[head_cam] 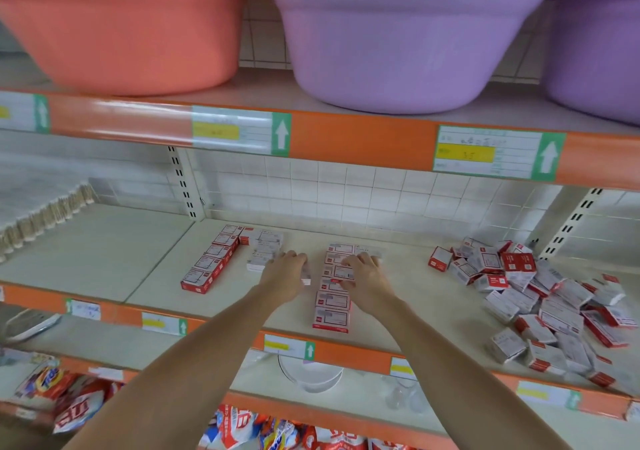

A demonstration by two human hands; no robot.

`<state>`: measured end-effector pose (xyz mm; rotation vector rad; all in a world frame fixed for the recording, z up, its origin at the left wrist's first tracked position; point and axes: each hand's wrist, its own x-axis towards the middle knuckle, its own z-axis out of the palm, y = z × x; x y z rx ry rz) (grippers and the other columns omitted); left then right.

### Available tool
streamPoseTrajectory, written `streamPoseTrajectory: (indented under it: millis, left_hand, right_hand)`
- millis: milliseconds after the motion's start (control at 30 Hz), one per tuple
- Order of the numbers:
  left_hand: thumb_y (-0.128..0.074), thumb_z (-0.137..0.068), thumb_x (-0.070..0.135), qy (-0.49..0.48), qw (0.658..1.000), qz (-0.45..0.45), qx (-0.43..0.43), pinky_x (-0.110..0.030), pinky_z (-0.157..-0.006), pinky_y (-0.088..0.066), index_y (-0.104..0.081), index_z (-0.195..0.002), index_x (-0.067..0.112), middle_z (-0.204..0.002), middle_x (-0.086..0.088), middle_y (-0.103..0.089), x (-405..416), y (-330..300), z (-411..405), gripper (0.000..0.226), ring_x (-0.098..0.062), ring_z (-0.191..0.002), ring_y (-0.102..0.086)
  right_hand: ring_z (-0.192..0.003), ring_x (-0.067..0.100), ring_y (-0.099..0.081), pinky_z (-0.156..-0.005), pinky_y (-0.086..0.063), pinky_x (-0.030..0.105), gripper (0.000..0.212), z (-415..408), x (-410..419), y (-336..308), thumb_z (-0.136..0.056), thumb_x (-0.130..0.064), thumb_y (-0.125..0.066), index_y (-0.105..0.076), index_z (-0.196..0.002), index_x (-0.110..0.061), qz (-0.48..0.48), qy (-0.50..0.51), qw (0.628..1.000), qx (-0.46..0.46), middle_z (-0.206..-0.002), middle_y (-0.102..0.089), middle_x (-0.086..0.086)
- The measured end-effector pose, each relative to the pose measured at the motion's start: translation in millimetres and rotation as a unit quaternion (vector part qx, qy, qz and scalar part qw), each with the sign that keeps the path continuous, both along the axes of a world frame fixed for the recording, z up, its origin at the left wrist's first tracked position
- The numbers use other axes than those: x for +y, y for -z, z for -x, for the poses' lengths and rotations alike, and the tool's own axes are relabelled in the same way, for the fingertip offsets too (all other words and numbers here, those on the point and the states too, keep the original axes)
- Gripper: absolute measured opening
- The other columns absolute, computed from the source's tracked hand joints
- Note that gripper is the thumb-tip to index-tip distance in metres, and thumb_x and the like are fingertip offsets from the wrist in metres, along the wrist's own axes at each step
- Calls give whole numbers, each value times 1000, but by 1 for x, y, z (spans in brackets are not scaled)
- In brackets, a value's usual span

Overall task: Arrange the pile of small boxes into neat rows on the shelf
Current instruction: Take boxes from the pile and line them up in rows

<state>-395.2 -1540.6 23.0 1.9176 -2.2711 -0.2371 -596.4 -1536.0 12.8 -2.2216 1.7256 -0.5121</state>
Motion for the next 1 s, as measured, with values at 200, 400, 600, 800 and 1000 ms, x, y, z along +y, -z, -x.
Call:
streamPoseTrajectory:
  millis: [200,400,600,800,1000]
  left_hand:
    - [-67,-86,18,60,997,-53,15,-39,-94,-44,-55,-117,17,-114,-4,-59,-15,7,-19,33,-27,-111,-54]
    - [-74,-83,36,144,983,-20,108,-44,-93,-50,-52,-134,17,-128,-4,-58,-29,-10,-11,59,-23,-113,-58]
    - [-69,-88,18,177,977,34,115,-31,-78,-46,-62,-116,17,-115,0,-63,-37,-11,2,29,-21,-104,-60]
    - [-69,-86,20,190,976,36,97,-38,-85,-49,-63,-114,14,-111,-3,-58,-49,-6,6,29,-23,-103,-57]
    - [-65,-87,12,147,980,52,124,-35,-89,-50,-60,-112,13,-114,-2,-58,-70,2,14,25,-21,-105,-56]
  right_hand:
    - [-130,23,-35,-104,-39,36,47,-17,-7,1,-91,-28,-66,-50,-134,-17,-8,21,1000,10,-134,-45,3]
    - [-126,24,-39,-104,-39,36,47,-28,-8,3,-88,-28,-71,-55,-130,-13,4,38,999,-3,-128,-51,6]
    - [-125,26,-41,-103,-37,36,50,-35,-7,0,-84,-18,-75,-55,-129,-11,27,49,997,-45,-129,-55,8]
    - [-114,28,-51,-91,-38,30,47,-32,-17,-2,-79,-16,-80,-59,-119,-6,40,66,994,-76,-118,-60,10]
    - [-117,23,-50,-94,-41,30,42,-20,-37,-8,-83,-13,-73,-58,-123,-11,32,59,996,-57,-122,-57,5]
